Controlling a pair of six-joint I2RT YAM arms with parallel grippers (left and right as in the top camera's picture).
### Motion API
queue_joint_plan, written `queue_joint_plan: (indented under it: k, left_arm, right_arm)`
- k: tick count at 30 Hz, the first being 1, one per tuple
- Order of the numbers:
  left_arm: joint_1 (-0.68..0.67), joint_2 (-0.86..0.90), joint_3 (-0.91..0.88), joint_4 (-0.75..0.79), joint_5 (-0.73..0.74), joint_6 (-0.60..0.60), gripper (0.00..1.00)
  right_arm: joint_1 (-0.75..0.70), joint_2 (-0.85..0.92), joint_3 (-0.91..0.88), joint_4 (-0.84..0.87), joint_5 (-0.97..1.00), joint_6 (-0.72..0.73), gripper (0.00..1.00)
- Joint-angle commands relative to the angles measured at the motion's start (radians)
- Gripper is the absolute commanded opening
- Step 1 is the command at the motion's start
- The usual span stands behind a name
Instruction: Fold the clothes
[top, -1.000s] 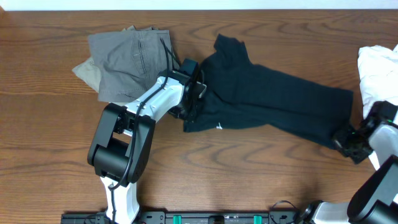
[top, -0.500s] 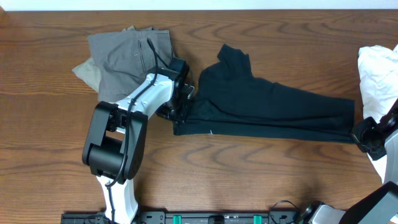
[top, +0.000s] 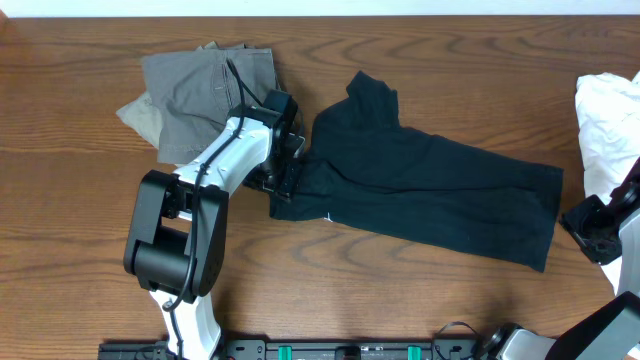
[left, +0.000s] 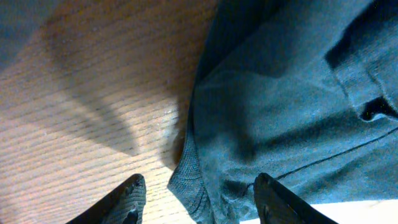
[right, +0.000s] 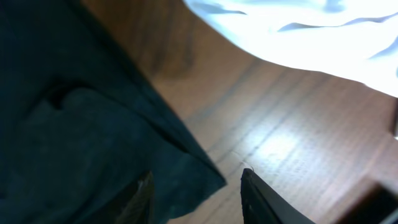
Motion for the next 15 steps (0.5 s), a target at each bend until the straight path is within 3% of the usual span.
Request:
queue_joint_plan:
  k: [1, 6, 15]
  left_arm:
    - [0.005, -0.019, -0.003, -0.017, 0.007, 0.005, 0.58]
    - [0.001, -0.035, 0.067, -0.095, 0.158, -0.044, 0.58]
    - [-0.008, -0.122, 0.112, -0.097, 0.176, -0.059, 0.58]
  right_arm:
    - [-0.002, -0.001, 0.003, 0.035, -0.147, -0.069, 0.42]
    - [0.036, -0.001, 0.003, 0.148, -0.382, -0.168, 0.41]
    - [0.108, -0.001, 0.003, 0.243, -0.421, -0.145, 0.48]
